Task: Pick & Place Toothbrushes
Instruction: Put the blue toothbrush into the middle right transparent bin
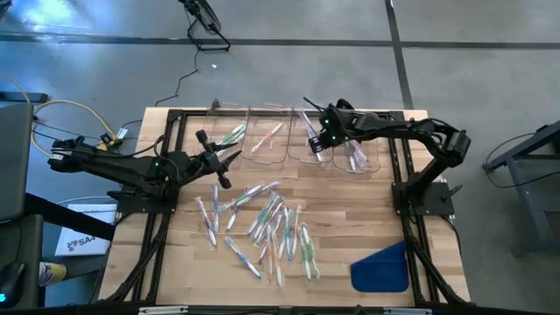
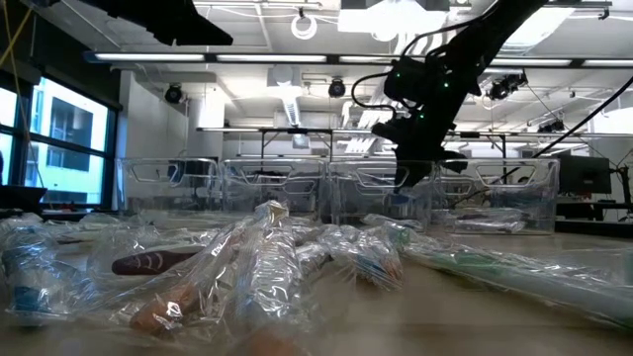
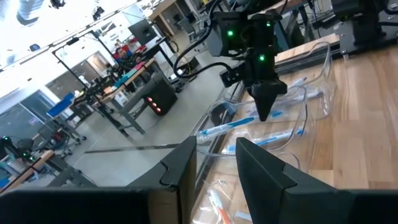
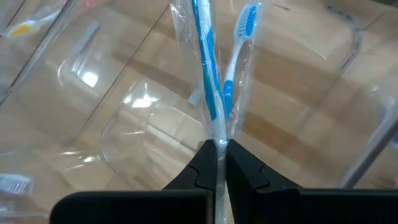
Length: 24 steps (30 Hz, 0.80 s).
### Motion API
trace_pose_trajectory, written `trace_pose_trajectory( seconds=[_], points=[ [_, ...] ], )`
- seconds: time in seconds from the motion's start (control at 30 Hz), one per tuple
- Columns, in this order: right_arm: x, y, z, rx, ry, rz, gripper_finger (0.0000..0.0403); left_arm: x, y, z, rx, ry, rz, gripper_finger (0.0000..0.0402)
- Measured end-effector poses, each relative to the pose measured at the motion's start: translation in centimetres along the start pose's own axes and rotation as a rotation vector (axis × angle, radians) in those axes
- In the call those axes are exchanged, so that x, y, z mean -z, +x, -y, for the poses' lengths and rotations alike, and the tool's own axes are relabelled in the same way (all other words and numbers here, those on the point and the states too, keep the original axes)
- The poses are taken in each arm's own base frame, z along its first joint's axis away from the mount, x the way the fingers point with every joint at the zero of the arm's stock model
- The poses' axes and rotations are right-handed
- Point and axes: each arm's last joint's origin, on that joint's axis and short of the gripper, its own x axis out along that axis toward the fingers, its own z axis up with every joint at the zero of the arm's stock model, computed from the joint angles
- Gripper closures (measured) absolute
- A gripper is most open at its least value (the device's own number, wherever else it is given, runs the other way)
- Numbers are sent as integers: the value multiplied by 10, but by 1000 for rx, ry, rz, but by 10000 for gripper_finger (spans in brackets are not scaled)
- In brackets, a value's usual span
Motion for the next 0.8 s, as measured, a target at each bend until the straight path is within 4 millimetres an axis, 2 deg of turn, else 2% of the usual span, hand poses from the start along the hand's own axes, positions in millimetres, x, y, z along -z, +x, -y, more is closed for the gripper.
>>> trace_pose_trajectory(
  seconds=[0.8],
  points=[
    [3, 0, 1, 0, 0, -35, 389, 1, 0, 1, 6, -16, -9, 294]
  ],
)
